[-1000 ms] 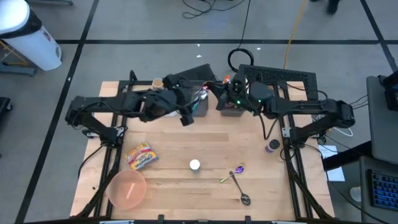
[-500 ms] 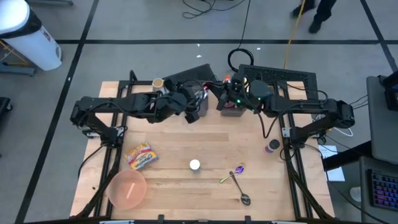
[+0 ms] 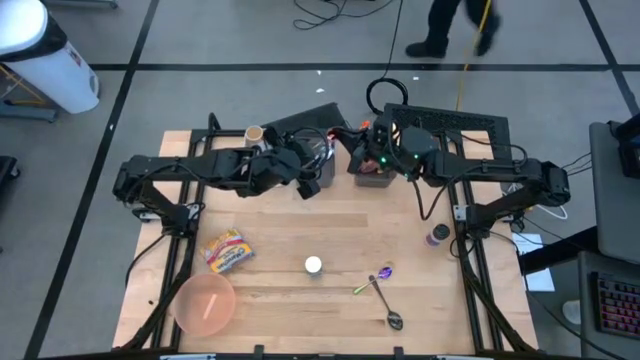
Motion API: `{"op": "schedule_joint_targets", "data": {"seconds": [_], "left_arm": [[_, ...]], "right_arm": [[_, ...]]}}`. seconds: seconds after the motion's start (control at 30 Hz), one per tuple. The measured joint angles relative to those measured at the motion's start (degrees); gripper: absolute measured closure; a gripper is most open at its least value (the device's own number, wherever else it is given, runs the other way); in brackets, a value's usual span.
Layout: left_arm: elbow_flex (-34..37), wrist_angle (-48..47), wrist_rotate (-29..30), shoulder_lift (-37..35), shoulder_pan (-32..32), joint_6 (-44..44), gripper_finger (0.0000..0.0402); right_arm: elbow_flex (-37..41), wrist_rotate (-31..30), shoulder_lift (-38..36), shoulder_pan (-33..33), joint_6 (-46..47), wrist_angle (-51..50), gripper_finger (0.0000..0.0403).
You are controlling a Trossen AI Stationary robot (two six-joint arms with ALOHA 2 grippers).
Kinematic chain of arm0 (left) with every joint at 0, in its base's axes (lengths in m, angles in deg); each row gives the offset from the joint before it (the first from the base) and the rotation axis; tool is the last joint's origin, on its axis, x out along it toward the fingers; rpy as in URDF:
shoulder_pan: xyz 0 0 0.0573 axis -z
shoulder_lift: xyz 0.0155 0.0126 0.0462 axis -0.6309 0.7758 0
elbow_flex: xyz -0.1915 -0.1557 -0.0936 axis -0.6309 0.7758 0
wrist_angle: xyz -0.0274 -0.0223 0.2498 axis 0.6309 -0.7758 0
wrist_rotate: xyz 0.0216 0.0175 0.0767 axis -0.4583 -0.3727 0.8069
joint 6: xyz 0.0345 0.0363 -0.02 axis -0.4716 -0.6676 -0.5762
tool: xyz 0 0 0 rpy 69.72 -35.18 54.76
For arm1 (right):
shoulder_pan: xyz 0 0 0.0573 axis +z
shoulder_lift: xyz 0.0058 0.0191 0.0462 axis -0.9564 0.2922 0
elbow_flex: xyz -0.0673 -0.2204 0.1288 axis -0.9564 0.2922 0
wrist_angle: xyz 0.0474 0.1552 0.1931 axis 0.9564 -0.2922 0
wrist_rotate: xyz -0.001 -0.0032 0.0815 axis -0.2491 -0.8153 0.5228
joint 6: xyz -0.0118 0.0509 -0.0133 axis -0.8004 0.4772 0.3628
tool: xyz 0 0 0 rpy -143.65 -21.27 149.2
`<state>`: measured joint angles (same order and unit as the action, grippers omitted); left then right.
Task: Pick & Place Food Item
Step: Put the left violet spoon into the left black bin
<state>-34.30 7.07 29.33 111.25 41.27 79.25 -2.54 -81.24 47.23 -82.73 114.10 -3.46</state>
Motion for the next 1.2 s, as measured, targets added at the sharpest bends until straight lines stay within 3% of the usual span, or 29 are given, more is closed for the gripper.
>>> {"op": "schedule_joint_targets", "data": {"seconds": [0.23,1.2], "left_arm": [[0.0,-0.4,0.0,0.0,0.1,0.0,0.0167],[0.0,-1.8,-1.1,0.0,-0.3,0.3,0.0373]], "right_arm": [[0.0,-0.2,0.0,-0.4,0.0,-0.2,0.0403],[0.1,-0.2,0.0,-0.8,0.0,-0.1,0.0403]]}}
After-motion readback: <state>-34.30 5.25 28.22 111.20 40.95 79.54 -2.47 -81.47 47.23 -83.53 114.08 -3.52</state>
